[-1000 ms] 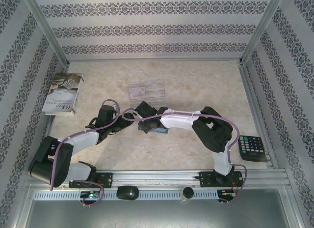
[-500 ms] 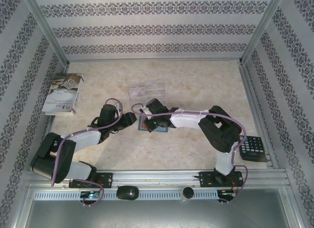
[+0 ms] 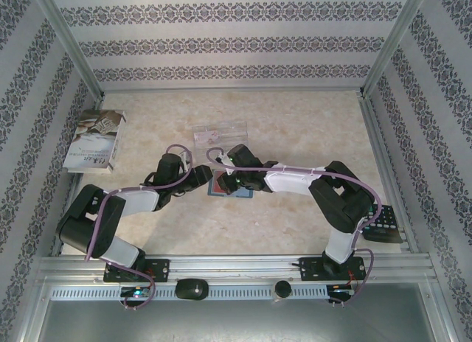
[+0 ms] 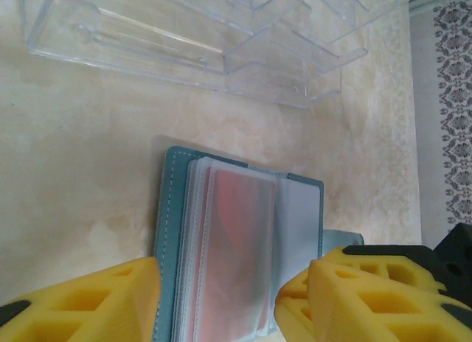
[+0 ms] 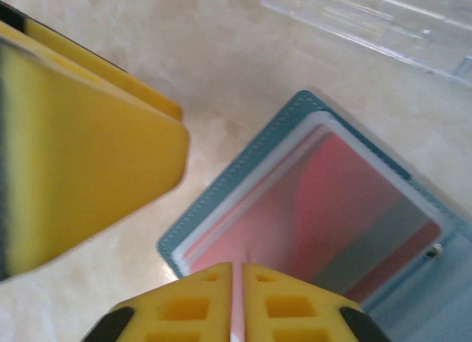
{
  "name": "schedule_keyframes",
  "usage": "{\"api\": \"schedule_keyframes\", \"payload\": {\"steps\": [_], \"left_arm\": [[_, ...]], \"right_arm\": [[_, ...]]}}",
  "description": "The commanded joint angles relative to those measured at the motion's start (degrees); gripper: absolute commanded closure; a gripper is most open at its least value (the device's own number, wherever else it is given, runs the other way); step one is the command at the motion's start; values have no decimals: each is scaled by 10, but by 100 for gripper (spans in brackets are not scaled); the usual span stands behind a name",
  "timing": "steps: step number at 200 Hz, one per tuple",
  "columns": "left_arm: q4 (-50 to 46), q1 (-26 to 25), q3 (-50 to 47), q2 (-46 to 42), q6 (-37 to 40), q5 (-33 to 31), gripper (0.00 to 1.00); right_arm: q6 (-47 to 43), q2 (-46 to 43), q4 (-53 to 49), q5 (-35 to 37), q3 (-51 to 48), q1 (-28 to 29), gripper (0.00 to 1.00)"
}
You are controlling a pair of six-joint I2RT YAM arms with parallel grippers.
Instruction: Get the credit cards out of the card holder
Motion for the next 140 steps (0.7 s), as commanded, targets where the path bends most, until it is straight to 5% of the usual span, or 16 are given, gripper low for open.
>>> {"api": "schedule_keyframes", "payload": {"steps": [1, 87, 140], "left_arm": [[-16, -5, 20, -23, 14, -21, 39], [-26, -5, 8, -36, 21, -26, 37], [-25, -5, 8, -31, 20, -23, 37]], "right_arm": [[47, -3, -49, 51, 22, -16, 70], [11, 48, -121, 148, 90, 17, 60], [-38, 95, -175, 215, 123, 49, 64]]}}
